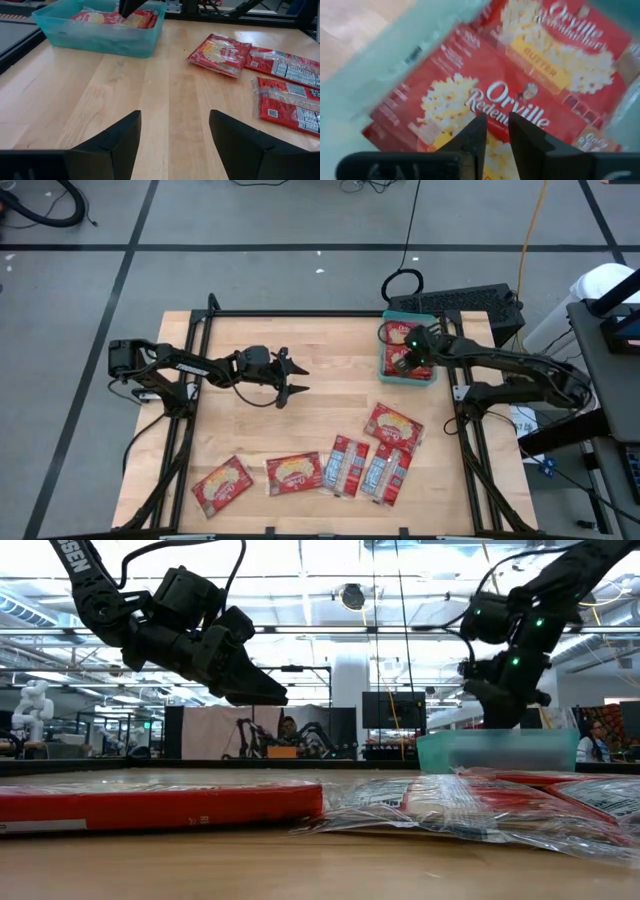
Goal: Sort popcorn bags into baskets
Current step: Put the red popcorn bag into the green bin
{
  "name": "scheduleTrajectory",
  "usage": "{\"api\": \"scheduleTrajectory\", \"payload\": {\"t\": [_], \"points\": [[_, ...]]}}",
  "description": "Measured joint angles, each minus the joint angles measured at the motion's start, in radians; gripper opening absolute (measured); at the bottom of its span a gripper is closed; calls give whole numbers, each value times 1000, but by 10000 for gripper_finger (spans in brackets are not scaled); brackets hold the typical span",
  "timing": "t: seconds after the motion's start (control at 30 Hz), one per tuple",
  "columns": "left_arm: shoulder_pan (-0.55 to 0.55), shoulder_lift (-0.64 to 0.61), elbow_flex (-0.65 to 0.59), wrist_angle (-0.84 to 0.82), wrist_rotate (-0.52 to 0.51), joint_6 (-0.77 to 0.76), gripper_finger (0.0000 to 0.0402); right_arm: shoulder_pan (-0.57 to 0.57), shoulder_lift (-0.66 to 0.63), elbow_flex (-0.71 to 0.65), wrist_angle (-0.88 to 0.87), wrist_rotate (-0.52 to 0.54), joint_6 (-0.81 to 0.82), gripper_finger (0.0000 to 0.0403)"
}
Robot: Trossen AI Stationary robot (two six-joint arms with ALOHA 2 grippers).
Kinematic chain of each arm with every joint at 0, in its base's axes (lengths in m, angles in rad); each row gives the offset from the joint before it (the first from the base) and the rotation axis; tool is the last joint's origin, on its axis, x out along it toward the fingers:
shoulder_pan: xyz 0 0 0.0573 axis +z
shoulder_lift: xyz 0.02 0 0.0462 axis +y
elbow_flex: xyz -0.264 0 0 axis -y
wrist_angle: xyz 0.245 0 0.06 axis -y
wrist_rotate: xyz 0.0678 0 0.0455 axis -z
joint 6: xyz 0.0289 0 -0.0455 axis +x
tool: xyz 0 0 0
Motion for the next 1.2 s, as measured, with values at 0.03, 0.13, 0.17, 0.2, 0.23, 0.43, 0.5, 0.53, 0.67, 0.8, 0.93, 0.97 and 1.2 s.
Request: {"api": "scheduleTrajectory", "payload": {"t": [0.03,0.13,0.17,0.2,0.23,0.43,0.5,0.53,0.67,0.8,0.93,0.97,1.2], "points": [[0,0,0,0,0,-4,239,0,16,0,-2,-2,6,67],[0,0,0,-1,0,-26,239,5,52,0,2,-19,20,61],[0,0,0,-1,0,-30,239,10,58,0,4,-22,20,60],[0,0,0,-1,0,-33,239,16,59,0,5,-22,20,59],[-1,0,0,-1,0,-35,239,24,58,0,9,-24,20,59],[-26,0,0,-27,-1,-58,239,80,-47,0,55,-25,46,59],[-50,0,0,-72,-1,-75,239,101,-100,0,52,-6,46,59],[-66,0,0,-103,-1,-82,239,112,-127,0,53,-4,46,59],[-169,0,0,-216,-3,-115,239,176,-209,-2,89,-3,25,59],[-318,0,0,-262,-68,-185,239,281,-247,-41,232,-12,-48,59],[-465,0,0,-278,-115,-275,239,396,-250,-100,431,-86,-132,59],[-499,0,0,-284,-128,-302,239,426,-249,-116,478,-87,-141,59],[-679,0,0,-380,-217,-493,239,569,-246,-238,785,-83,-179,59]]}}
